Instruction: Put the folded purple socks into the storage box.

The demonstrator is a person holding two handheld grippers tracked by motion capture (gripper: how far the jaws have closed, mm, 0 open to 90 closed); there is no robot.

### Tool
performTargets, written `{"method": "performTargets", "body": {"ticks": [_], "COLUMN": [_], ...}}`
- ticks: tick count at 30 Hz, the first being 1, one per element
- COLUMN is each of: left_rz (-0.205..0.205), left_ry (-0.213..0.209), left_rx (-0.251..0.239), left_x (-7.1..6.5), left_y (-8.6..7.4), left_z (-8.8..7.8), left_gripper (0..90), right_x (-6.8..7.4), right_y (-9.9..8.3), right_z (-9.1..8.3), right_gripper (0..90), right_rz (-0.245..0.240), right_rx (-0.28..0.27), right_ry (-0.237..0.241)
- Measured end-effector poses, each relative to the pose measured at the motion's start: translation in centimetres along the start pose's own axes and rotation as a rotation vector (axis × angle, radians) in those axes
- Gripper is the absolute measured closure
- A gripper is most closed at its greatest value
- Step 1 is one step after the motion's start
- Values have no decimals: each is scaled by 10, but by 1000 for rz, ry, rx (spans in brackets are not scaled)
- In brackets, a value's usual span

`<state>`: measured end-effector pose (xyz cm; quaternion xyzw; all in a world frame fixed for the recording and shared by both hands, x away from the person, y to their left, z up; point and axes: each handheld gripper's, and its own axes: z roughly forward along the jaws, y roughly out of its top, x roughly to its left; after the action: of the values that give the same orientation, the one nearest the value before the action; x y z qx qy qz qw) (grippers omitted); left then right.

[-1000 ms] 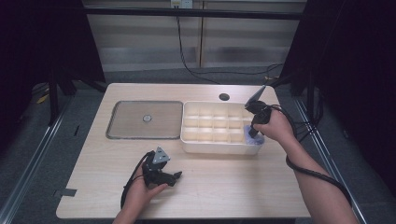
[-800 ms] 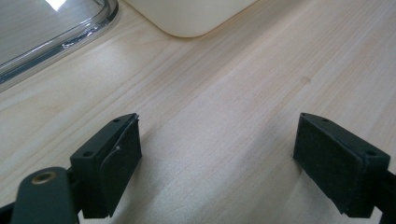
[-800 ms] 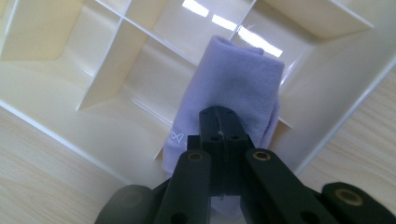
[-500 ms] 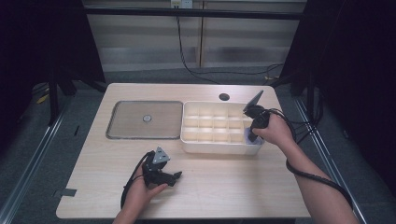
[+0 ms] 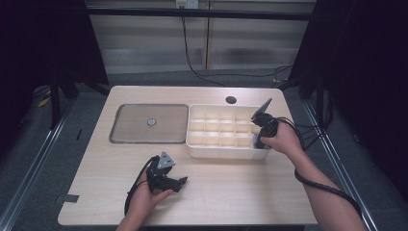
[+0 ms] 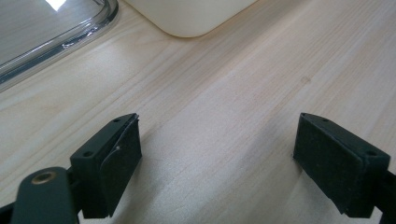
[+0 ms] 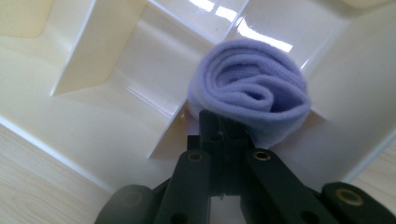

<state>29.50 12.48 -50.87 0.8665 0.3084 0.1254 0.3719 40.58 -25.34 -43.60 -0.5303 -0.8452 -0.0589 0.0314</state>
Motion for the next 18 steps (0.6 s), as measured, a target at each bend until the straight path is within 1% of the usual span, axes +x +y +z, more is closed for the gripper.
{"method": "performTargets", "body": {"ticks": [10, 18], "left_rz": [0, 0], "left_ry": [0, 0], "left_rx": [0, 0], "left_x": [0, 0], "left_y": [0, 0], "left_z": [0, 0], "left_gripper": [144, 145], "right_x": [0, -1], "right_y": [-3, -3], "right_z": [10, 12], "right_gripper": [900, 900], "right_rz": [-5, -2], "right_rx": [2, 5], "right_ry": [12, 15]}}
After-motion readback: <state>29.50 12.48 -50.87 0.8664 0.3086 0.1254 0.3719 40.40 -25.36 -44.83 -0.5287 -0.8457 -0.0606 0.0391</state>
